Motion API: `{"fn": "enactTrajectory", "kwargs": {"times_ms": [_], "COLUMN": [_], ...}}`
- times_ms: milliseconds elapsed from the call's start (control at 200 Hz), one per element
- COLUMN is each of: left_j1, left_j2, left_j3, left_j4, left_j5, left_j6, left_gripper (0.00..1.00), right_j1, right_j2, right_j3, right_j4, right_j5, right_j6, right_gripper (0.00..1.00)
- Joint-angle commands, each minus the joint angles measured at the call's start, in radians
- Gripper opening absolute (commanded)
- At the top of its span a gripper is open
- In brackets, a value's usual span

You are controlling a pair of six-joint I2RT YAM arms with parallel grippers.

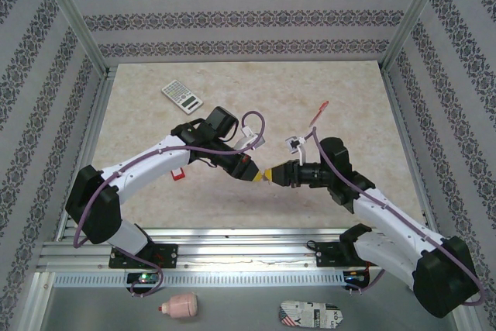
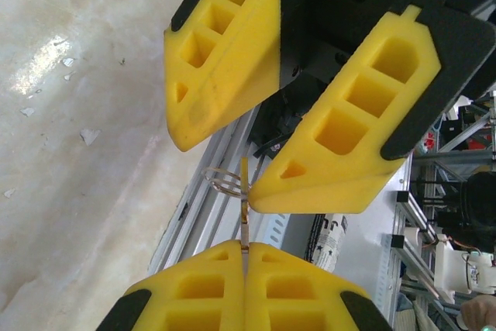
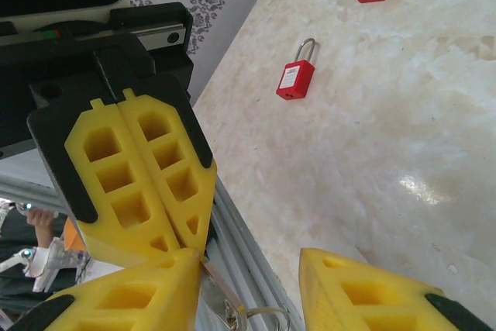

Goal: Unlock with the key

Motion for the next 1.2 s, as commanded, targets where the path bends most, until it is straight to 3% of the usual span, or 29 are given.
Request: {"fn": "enactTrajectory", "kwargs": {"times_ms": [0,145,535,724,744,764,794,859,934,1019,1099,1194], "left_j1": [0.005,0.005,0.008,0.010,0.011,0.015,0.022,0.059,0.184,0.331,0.367,0.384], "left_j2": [0.010,0.020,0.060,0.082,0.086,0.088,0.088,0.071,0.014,-0.038,-0.018,0.108], "left_j3": [0.023,0.030,0.065,0.082,0.085,0.089,0.097,0.108,0.095,0.119,0.194,0.281], "left_j4": [0.026,0.034,0.030,0.042,0.041,0.039,0.033,0.008,-0.015,-0.121,-0.253,-0.349], "left_j5": [0.038,0.054,0.062,0.040,0.031,0.022,-0.011,-0.147,-0.344,-0.542,-0.831,-1.004], "left_j6": [0.029,0.028,0.046,0.036,0.034,0.030,0.018,-0.029,-0.135,-0.173,-0.120,-0.089], "left_gripper": [0.00,0.00,0.00,0.00,0.07,0.21,0.48,0.72,0.84,0.89,0.94,0.95], "right_j1": [0.015,0.016,0.033,0.047,0.053,0.058,0.068,0.082,0.105,0.163,0.217,0.251], "right_j2": [-0.025,-0.032,-0.037,-0.061,-0.065,-0.068,-0.072,-0.080,-0.097,-0.098,-0.068,-0.007], "right_j3": [-0.037,-0.062,-0.076,-0.072,-0.069,-0.064,-0.056,-0.022,0.023,0.098,0.160,0.203], "right_j4": [0.085,0.138,0.144,0.163,0.158,0.150,0.129,0.032,-0.074,-0.199,-0.263,-0.306], "right_j5": [-0.035,-0.054,-0.039,-0.011,0.000,0.011,0.033,0.118,0.257,0.426,0.572,0.685], "right_j6": [0.041,0.072,0.086,0.107,0.107,0.105,0.097,0.068,0.046,0.003,-0.018,-0.032], "right_gripper": [0.40,0.39,0.00,0.00,0.00,0.00,0.00,0.00,0.00,0.00,0.00,0.00]}}
